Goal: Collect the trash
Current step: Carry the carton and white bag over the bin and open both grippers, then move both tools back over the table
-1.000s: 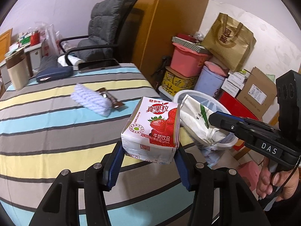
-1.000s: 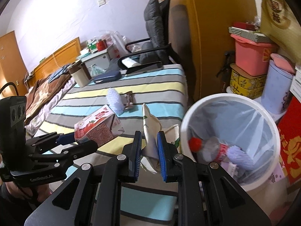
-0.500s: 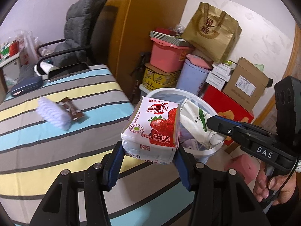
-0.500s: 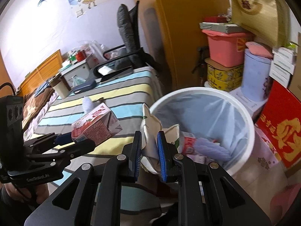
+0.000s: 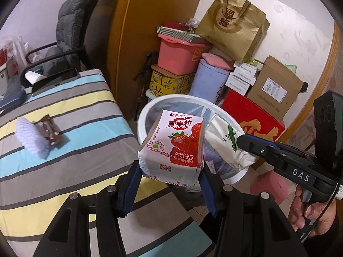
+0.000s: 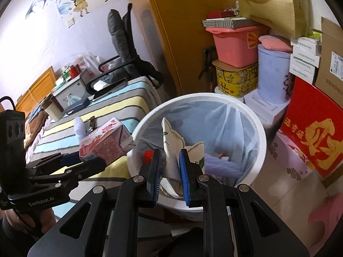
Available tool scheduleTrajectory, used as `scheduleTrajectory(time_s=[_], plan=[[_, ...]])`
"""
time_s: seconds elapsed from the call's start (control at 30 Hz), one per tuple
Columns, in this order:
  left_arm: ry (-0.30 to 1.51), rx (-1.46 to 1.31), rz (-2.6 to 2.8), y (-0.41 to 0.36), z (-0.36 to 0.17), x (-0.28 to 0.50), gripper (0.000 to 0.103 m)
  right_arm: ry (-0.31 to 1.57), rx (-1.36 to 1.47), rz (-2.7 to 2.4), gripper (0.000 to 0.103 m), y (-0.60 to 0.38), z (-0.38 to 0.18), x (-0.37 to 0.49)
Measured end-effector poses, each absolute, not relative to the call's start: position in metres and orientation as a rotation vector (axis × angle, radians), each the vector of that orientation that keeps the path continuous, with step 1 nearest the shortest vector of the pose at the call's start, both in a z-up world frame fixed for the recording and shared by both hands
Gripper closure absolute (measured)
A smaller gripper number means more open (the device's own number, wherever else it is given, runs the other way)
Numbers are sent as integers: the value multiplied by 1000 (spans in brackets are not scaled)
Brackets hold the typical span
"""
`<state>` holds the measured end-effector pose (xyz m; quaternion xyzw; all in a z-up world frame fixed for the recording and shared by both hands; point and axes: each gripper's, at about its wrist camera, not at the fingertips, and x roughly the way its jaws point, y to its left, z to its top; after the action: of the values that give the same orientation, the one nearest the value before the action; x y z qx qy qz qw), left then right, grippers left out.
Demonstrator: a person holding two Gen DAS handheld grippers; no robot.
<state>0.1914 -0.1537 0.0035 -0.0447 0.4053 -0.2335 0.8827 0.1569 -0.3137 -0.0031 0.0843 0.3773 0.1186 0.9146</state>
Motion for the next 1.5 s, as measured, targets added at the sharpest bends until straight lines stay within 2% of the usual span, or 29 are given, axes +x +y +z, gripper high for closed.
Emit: scheduleTrajectory(time_s=[0.8,0.9,0.93,1.0,1.5], plan=[[921,-98,-566,-193,-24,228,50,868,263,161,83,-346,-31,176],[912,-105,-565,-191,-22,226,49,861,268,148,73,-348,-29,175],[904,-107,-565,-190,-20,225,49,853,273,146,62,-350,-28,175],[888,-112,-567,-188,-15,223,49,841,286,144,54,-351,-25,174],[848,-158,-468,-137,5,197,49,808,247,238,54,-325,-9,162]])
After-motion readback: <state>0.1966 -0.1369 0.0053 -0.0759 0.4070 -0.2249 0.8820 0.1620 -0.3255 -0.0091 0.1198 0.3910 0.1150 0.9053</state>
